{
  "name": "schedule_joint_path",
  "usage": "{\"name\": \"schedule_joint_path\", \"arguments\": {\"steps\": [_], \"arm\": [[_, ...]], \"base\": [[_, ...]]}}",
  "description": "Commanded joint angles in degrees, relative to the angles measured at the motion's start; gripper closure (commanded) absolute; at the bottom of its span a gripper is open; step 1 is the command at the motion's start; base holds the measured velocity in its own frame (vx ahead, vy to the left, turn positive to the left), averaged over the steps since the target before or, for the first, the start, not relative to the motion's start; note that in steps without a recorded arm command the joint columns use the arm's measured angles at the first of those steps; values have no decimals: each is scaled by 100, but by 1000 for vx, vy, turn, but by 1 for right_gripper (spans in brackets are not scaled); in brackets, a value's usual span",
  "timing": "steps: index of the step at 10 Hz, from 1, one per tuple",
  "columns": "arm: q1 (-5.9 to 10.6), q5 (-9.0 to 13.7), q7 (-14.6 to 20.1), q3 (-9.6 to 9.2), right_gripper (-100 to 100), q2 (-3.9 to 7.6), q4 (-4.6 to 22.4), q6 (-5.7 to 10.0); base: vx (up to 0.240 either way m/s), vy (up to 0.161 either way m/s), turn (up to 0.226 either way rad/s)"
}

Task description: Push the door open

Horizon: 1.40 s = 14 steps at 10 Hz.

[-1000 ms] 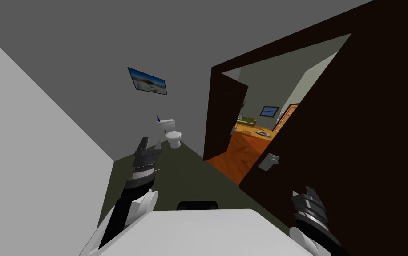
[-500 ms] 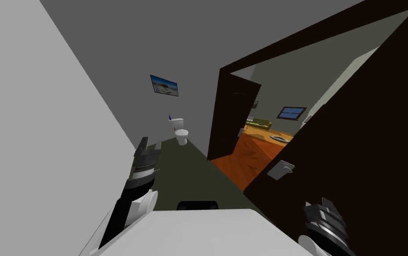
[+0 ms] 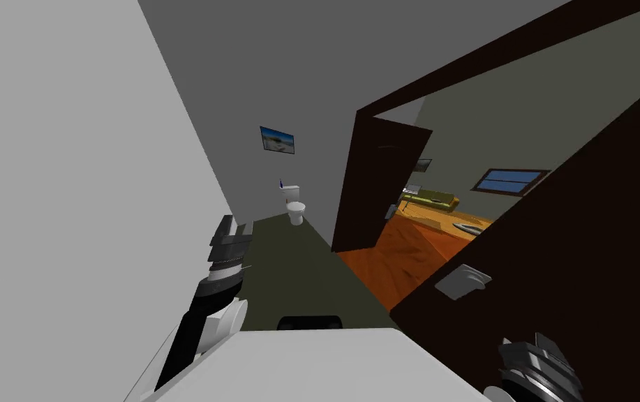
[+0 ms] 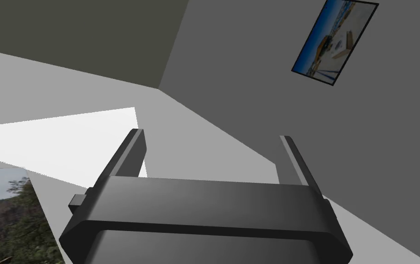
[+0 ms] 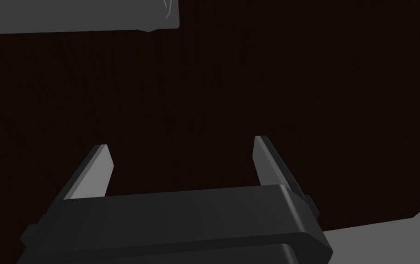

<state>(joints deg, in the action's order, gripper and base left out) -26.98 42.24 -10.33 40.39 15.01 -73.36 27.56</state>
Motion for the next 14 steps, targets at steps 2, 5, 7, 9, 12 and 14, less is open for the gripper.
{"name": "schedule_joint_path", "arguments": {"steps": [2, 5, 7, 9, 12, 14], "arm": [[36, 149, -55, 148, -100, 65, 258, -10], [54, 351, -136, 350, -100, 113, 554, -30], [63, 445, -174, 445, -100, 135, 692, -40], [71, 532, -209, 532, -100, 156, 819, -49], [61, 581, -219, 578, -100, 171, 881, -60], [92, 580, -218, 586, -100, 190, 926, -52]], "base": [[-90, -35, 302], [-99, -45, 355], [-86, -34, 281], [-69, -23, 245], [-49, -7, 180], [15, -123, 4]]}}
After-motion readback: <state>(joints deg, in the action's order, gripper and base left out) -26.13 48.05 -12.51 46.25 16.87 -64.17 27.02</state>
